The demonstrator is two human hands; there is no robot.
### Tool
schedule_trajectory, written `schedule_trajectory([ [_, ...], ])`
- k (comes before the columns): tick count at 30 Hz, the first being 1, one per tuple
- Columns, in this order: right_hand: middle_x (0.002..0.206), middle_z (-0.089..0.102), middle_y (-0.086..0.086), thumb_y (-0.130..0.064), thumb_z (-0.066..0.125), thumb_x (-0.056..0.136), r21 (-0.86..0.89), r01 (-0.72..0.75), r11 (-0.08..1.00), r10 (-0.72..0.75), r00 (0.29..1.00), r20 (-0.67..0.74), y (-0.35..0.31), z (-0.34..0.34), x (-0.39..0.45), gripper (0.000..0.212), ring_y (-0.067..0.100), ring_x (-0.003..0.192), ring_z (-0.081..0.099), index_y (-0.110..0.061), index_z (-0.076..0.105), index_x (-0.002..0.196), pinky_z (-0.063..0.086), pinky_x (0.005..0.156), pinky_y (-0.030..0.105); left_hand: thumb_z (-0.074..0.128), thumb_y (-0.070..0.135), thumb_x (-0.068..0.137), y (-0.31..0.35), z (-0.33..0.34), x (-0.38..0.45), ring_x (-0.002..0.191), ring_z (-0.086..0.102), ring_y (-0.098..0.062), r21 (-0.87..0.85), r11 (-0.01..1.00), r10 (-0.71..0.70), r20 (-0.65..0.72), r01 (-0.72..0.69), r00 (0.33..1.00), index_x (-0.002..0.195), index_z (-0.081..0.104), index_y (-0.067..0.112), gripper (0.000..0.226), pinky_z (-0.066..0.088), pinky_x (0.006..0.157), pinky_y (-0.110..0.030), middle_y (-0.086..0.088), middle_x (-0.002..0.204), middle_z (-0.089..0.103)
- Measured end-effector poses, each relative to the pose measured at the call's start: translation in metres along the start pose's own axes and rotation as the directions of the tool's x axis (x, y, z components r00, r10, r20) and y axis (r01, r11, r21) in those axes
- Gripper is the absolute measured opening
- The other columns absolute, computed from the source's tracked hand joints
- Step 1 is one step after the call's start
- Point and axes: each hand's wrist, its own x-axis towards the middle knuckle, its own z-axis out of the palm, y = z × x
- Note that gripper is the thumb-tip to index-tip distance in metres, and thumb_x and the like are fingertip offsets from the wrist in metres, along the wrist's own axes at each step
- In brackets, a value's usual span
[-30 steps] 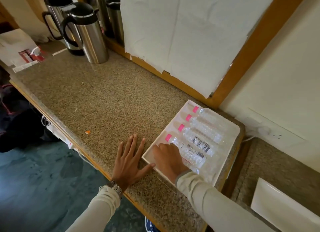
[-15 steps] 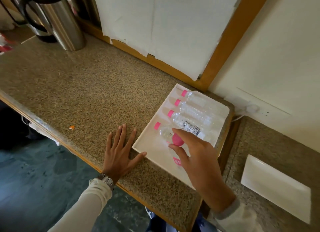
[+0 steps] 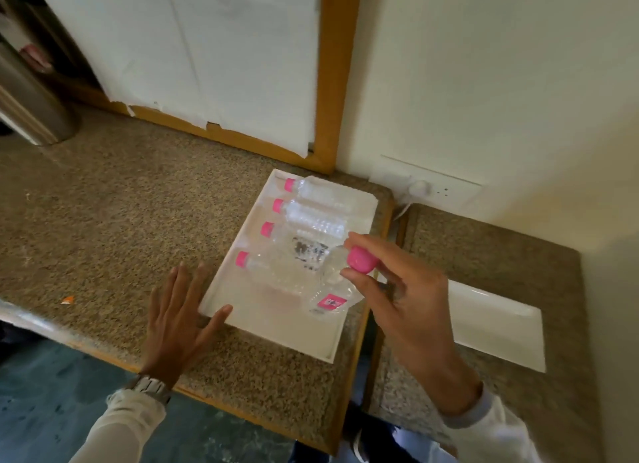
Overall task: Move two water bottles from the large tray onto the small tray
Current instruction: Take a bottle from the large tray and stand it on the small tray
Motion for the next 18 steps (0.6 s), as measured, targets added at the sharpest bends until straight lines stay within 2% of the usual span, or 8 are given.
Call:
schedule_trajectory([
  [4, 0.123, 0.068, -0.006, -0.013, 0.072, 0.086, -0.033, 0.014, 0.999, -0.016, 0.997, -0.073, 0.01, -0.044, -0.004, 0.042, 0.003, 0.117, 0.063, -0.013, 0.064, 0.126, 0.055, 0.096, 0.031, 0.019, 0.088, 0.084, 0.05, -0.003, 0.007, 0.157, 0.013, -0.033, -0.044, 0.995, 0.083, -0.046, -0.085, 0.995, 0.16, 0.019, 0.023, 0.1, 0.012, 0.125, -0.063, -0.016, 0.169, 0.019],
  [8, 0.126, 0.068, -0.005, -0.015, 0.07, 0.087, -0.072, -0.025, 0.997, 0.018, 0.994, -0.105, 0.041, -0.09, -0.012, 0.04, 0.003, 0.118, 0.061, -0.014, 0.064, 0.127, 0.056, 0.096, 0.036, 0.024, 0.084, 0.087, 0.129, 0.005, 0.013, 0.158, 0.011, -0.033, -0.053, 0.969, 0.24, -0.052, -0.242, 0.969, 0.161, 0.016, 0.02, 0.098, 0.015, 0.125, -0.064, -0.017, 0.17, 0.013],
  [11, 0.128, 0.065, -0.013, -0.019, 0.068, 0.089, -0.083, -0.102, 0.991, 0.094, 0.99, -0.104, 0.07, -0.119, -0.019, 0.04, -0.001, 0.12, 0.058, -0.02, 0.063, 0.128, 0.054, 0.097, 0.038, 0.024, 0.085, 0.086, 0.19, 0.02, 0.011, 0.159, 0.004, -0.028, -0.081, 0.947, 0.31, -0.036, -0.312, 0.95, 0.161, 0.01, 0.023, 0.098, 0.008, 0.128, -0.057, -0.013, 0.171, 0.005],
  [13, 0.129, 0.063, -0.017, -0.023, 0.067, 0.09, -0.093, -0.134, 0.987, 0.125, 0.987, -0.102, 0.089, -0.136, -0.025, 0.038, -0.003, 0.122, 0.056, -0.022, 0.063, 0.127, 0.051, 0.1, 0.033, 0.025, 0.085, 0.087, 0.228, 0.034, 0.008, 0.159, 0.0, -0.024, -0.121, 0.925, 0.359, -0.022, -0.359, 0.933, 0.162, 0.007, 0.024, 0.098, 0.005, 0.128, -0.051, -0.01, 0.172, 0.002],
  [16, 0.126, 0.062, -0.021, -0.018, 0.068, 0.09, -0.119, -0.151, 0.981, 0.139, 0.985, -0.099, 0.113, -0.152, -0.032, 0.036, -0.006, 0.12, 0.055, -0.024, 0.064, 0.125, 0.046, 0.101, 0.02, 0.032, 0.084, 0.088, 0.271, 0.063, -0.003, 0.159, 0.006, -0.025, -0.149, 0.883, 0.452, 0.011, -0.446, 0.892, 0.162, 0.009, 0.019, 0.101, 0.015, 0.128, -0.053, -0.011, 0.171, 0.009],
  [18, 0.125, 0.061, -0.023, -0.016, 0.069, 0.088, -0.129, -0.161, 0.978, 0.148, 0.983, -0.11, 0.127, -0.16, -0.036, 0.037, -0.008, 0.12, 0.055, -0.024, 0.063, 0.124, 0.044, 0.1, 0.013, 0.039, 0.086, 0.085, 0.292, 0.086, -0.012, 0.159, 0.009, -0.024, -0.182, 0.875, 0.464, 0.053, -0.448, 0.884, 0.162, 0.01, 0.018, 0.106, 0.018, 0.128, -0.05, -0.01, 0.171, 0.011],
])
